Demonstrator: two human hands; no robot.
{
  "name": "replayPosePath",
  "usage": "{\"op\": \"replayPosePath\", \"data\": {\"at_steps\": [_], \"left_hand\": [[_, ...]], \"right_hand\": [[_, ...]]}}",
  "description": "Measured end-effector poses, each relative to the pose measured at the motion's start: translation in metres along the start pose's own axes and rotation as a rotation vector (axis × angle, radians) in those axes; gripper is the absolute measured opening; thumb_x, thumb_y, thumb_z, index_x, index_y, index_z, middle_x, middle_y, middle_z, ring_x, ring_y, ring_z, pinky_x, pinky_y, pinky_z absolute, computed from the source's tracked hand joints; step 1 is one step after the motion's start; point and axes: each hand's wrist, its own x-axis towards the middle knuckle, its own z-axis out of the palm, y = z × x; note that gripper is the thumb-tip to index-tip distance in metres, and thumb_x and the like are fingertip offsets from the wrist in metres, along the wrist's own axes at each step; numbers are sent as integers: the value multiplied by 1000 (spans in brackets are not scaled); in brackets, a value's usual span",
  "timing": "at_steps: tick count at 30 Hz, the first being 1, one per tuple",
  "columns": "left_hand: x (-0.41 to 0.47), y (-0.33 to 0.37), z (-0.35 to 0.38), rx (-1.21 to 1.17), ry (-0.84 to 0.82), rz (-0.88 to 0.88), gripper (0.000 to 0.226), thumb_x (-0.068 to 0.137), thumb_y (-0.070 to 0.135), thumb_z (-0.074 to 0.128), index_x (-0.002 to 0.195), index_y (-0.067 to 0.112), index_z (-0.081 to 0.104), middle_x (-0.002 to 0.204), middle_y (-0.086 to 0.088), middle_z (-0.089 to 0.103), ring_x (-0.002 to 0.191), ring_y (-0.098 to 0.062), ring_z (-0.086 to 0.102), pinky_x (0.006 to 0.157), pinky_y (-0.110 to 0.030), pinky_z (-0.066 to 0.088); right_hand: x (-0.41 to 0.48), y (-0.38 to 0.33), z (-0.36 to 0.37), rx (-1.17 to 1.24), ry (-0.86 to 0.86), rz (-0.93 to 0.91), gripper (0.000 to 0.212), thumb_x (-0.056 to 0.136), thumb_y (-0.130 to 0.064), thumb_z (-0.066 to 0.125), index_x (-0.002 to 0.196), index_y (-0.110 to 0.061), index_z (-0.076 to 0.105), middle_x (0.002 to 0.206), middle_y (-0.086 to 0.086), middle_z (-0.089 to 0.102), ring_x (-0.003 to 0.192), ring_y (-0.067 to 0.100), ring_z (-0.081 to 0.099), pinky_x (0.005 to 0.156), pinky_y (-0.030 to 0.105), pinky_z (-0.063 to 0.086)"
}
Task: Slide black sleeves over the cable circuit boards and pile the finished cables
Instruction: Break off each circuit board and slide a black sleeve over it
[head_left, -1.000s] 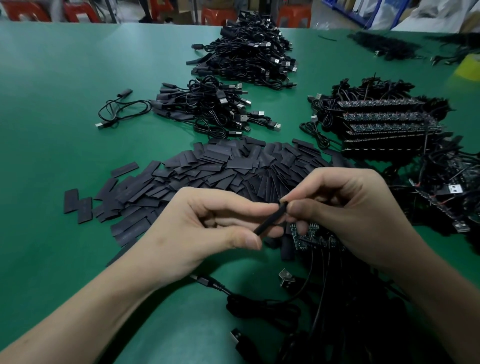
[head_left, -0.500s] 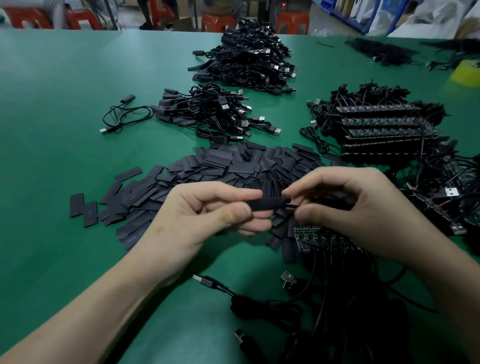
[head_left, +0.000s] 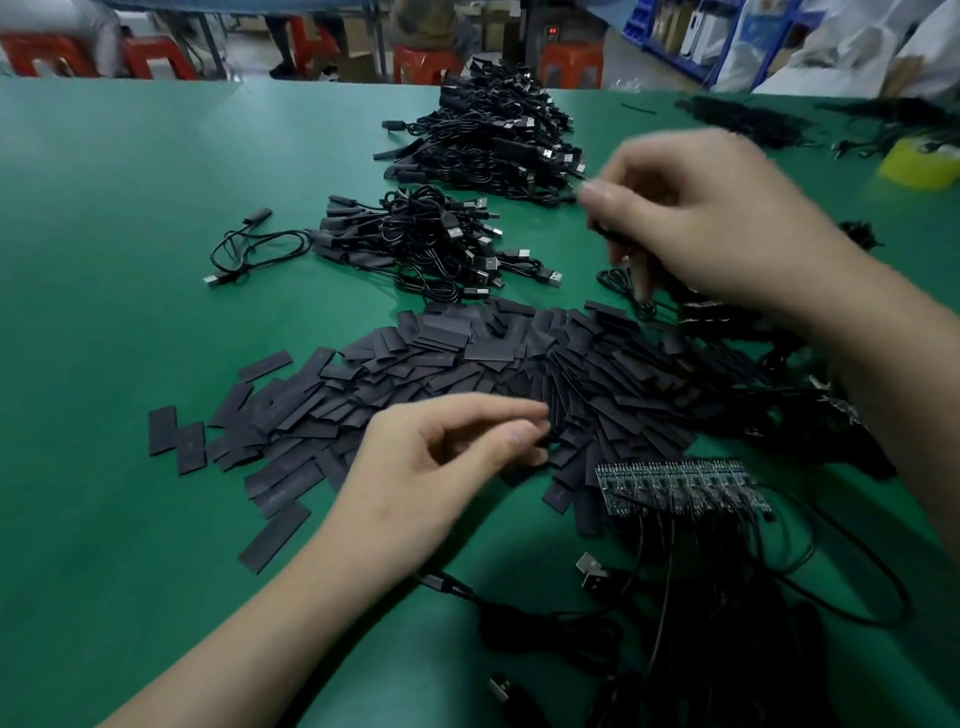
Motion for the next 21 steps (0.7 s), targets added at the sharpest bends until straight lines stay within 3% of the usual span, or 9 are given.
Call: {"op": "replayPosePath", "data": {"at_steps": [2,4,7,11,13,17,21], "left_hand": [[-2,-2,1,203,-19,36,19,91,31,70,107,28,79,98,12,79,95,-9,75,93,-36,58],[-3,-1,1,341,-32,91,16,92,32,70,105,31,80,98,21,77,96,0,72,93,-30,56],[-3,0,1,468,-56,187,14,93,31,71,105,30,80,99,25,75,96,10,67,84,-9,48],[-2,-1,3,578,-123,276,14,94,32,70,103,27,80,100,20,74,98,11,65,88,-9,46],[-1,-3,2,581,-141,275,15,94,33,69,103,26,80,101,19,74,99,8,65,90,-15,49],[-1,-5,3,591,-151,290,17,94,36,68,103,27,79,100,18,72,98,3,66,88,-22,51],[-2,-3,2,647,-154,298,22,95,43,63,105,30,78,98,18,68,96,-3,66,87,-27,52]], "right_hand": [[44,-2,17,-131,35,-40,30,103,-44,54,91,-19,66,72,-7,68,51,-5,58,50,8,42],[90,-5,37,-229,15,-71,35,105,-43,51,101,-13,68,85,-4,66,68,1,58,61,17,42],[149,-11,64,-366,-95,-86,39,107,-37,47,120,-5,66,114,10,68,101,24,62,80,31,45],[175,-22,84,-449,-186,-136,47,107,-39,46,140,-7,55,140,13,58,127,27,55,101,33,42],[165,-29,83,-449,-167,-186,48,107,-42,46,142,-10,53,142,13,55,126,25,54,102,30,41],[99,-22,60,-311,-129,-270,31,103,-37,55,125,-18,65,118,-3,57,105,9,55,82,7,37],[7,6,21,-280,-254,-222,20,96,-39,58,105,-26,70,101,-13,62,93,1,59,82,11,45]]}}
